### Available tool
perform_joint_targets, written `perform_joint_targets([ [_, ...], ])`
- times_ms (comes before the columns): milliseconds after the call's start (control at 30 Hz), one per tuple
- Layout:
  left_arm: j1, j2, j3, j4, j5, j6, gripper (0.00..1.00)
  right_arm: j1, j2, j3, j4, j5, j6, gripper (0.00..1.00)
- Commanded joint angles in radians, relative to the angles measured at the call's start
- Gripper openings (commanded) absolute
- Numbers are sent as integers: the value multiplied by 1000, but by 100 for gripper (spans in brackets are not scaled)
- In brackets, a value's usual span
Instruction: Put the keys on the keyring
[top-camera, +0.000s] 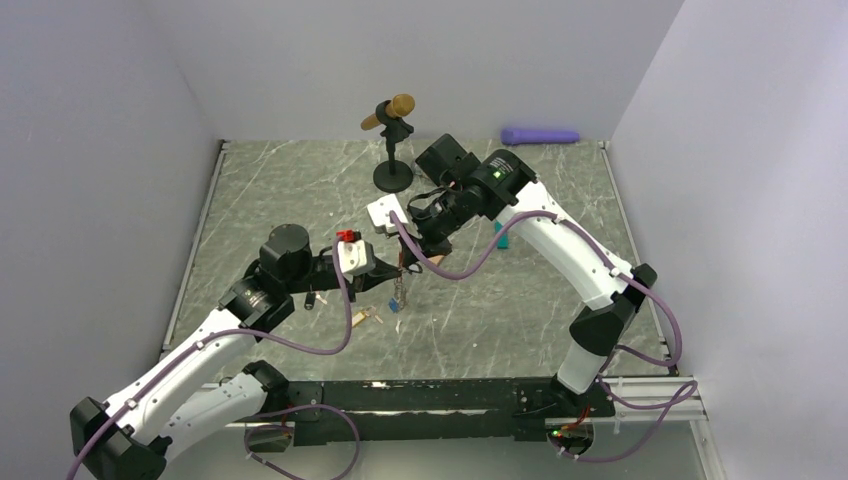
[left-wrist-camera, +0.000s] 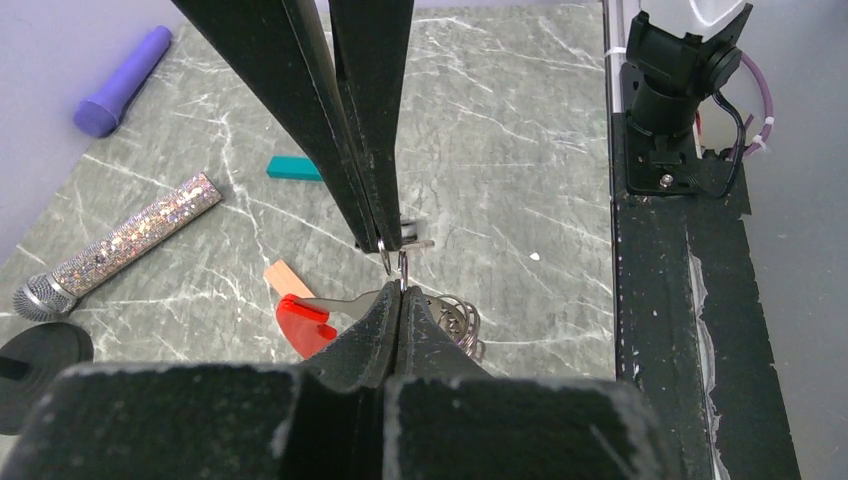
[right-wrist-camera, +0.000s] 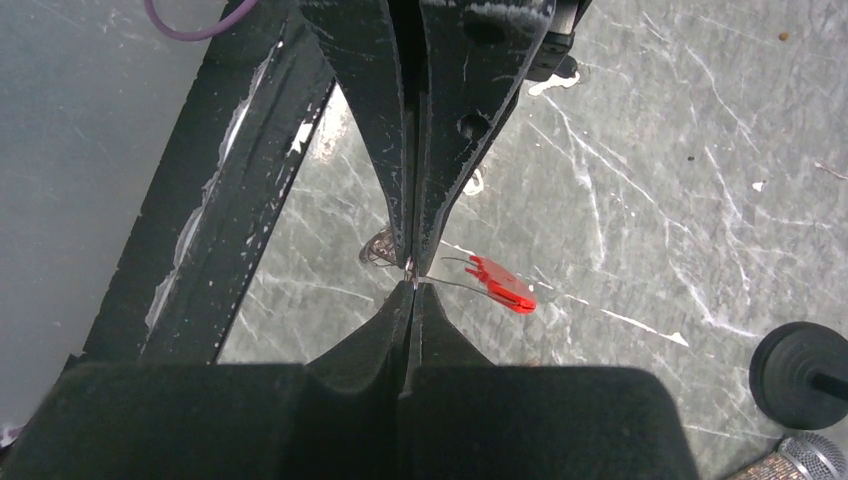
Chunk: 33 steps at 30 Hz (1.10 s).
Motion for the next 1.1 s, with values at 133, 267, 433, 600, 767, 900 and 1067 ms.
perform_joint_targets([
  [133, 1, -31, 33, 39, 19, 28, 0, 4, -2, -8, 8, -21, 3, 0],
  [267, 0, -21, 45, 9, 8, 46, 0, 0, -6, 13, 1, -26, -1, 0],
  [433, -1, -7, 61, -32, -2, 70, 0, -11, -14, 21, -8, -30, -8, 0],
  [600, -3, -8, 62, -35, -6, 71, 0, -16, -23, 6, -12, -33, -13, 0],
  [767, -4, -17, 58, -27, -11, 66, 0, -19, -20, 2, -21, -35, -23, 0],
  [900, -3, -24, 54, -21, -15, 61, 0, -20, -13, 4, -30, -41, -27, 0],
  [1067, -3, -33, 50, -15, -40, 52, 0, -19, -3, 14, -45, -48, -36, 0],
])
